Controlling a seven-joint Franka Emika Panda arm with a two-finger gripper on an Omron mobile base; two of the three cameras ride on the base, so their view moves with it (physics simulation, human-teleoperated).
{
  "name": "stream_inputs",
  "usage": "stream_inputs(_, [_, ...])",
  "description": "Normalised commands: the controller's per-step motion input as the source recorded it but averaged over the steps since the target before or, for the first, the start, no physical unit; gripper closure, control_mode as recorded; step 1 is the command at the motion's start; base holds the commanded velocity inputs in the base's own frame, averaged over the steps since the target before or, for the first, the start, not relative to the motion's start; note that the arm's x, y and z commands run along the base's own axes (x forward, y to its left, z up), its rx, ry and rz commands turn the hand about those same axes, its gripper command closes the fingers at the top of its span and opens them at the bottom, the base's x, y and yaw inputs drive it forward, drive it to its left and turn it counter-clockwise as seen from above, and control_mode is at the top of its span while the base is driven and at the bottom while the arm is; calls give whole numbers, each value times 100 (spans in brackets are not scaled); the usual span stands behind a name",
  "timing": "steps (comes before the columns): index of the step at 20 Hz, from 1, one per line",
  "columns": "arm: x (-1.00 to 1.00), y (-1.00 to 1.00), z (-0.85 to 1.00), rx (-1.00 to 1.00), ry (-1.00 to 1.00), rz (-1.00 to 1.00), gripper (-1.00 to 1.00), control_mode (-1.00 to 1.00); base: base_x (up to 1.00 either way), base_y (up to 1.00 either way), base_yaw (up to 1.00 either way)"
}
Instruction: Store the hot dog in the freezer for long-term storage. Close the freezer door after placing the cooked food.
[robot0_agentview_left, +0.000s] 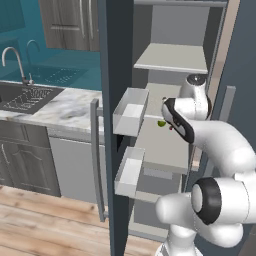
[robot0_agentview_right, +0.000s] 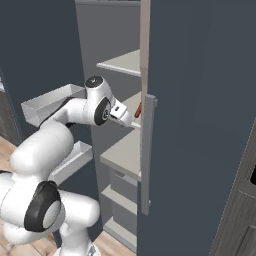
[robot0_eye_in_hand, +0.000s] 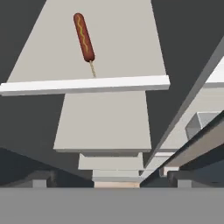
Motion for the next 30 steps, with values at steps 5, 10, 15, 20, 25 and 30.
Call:
stream_inputs(5, [-58,33,9,2,10,8,-100,-100,0,0,0])
stream_inputs(10, [-52,29,7,0,12,7,-100,-100,0,0,0])
stream_inputs(15, [-61,7,4,0,12,6,-100,-100,0,0,0])
stream_inputs(20, [-48,0,7,1,11,0,-100,-100,0,0,0])
stream_inputs(25, [-58,0,5,0,0,3,-100,-100,0,0,0])
stream_inputs(30, [-51,11,1,0,0,0,-100,-100,0,0,0])
